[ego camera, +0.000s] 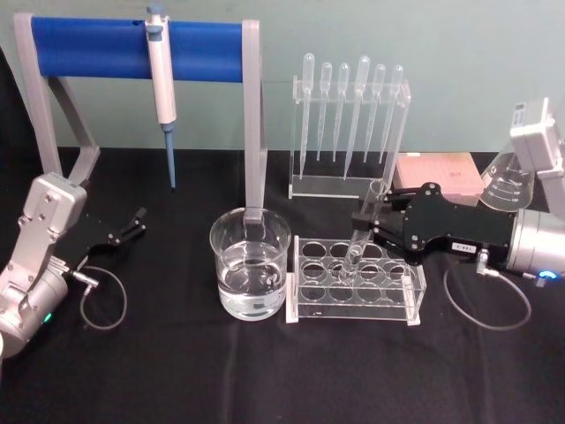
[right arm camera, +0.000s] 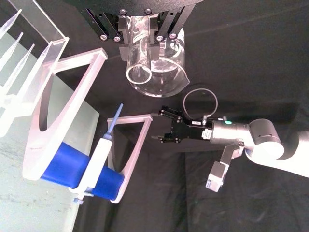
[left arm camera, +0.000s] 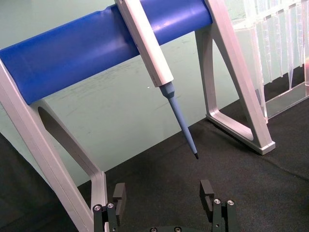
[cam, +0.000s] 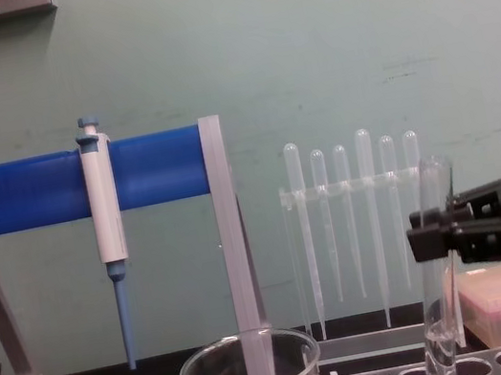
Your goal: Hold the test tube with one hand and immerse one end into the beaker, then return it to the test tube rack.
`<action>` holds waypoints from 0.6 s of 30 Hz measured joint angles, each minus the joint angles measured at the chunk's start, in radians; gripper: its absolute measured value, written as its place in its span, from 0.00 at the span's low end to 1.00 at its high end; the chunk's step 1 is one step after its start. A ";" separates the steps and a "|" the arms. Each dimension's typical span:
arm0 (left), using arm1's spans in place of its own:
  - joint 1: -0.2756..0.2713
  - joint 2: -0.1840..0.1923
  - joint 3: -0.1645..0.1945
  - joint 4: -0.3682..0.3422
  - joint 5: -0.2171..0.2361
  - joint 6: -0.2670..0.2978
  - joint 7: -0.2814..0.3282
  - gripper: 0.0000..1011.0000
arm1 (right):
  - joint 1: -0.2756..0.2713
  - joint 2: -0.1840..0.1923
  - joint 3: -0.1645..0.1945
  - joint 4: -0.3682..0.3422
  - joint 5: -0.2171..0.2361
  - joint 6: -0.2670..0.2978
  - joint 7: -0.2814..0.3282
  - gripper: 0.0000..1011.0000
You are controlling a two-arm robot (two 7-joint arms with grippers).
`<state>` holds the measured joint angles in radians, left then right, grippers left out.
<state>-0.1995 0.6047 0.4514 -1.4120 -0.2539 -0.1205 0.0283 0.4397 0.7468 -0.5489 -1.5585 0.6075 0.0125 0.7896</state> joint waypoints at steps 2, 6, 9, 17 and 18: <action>0.000 0.000 0.000 0.000 0.000 0.000 0.000 0.99 | -0.003 -0.006 -0.001 0.008 -0.007 -0.005 -0.002 0.23; 0.000 0.000 0.000 0.000 0.000 0.000 0.000 0.99 | -0.008 -0.021 -0.005 0.032 -0.021 -0.021 -0.005 0.23; 0.000 0.000 0.000 0.000 0.000 0.000 0.000 0.99 | -0.010 -0.032 -0.009 0.047 -0.031 -0.026 -0.004 0.23; 0.000 0.000 0.000 0.000 0.000 0.000 0.000 0.99 | -0.014 -0.052 -0.013 0.080 -0.051 -0.038 -0.001 0.23; 0.000 0.000 0.000 0.000 0.000 0.000 0.000 0.99 | -0.014 -0.052 -0.013 0.080 -0.051 -0.038 -0.001 0.23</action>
<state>-0.1995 0.6047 0.4514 -1.4120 -0.2539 -0.1205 0.0283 0.4258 0.6953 -0.5622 -1.4785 0.5565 -0.0251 0.7881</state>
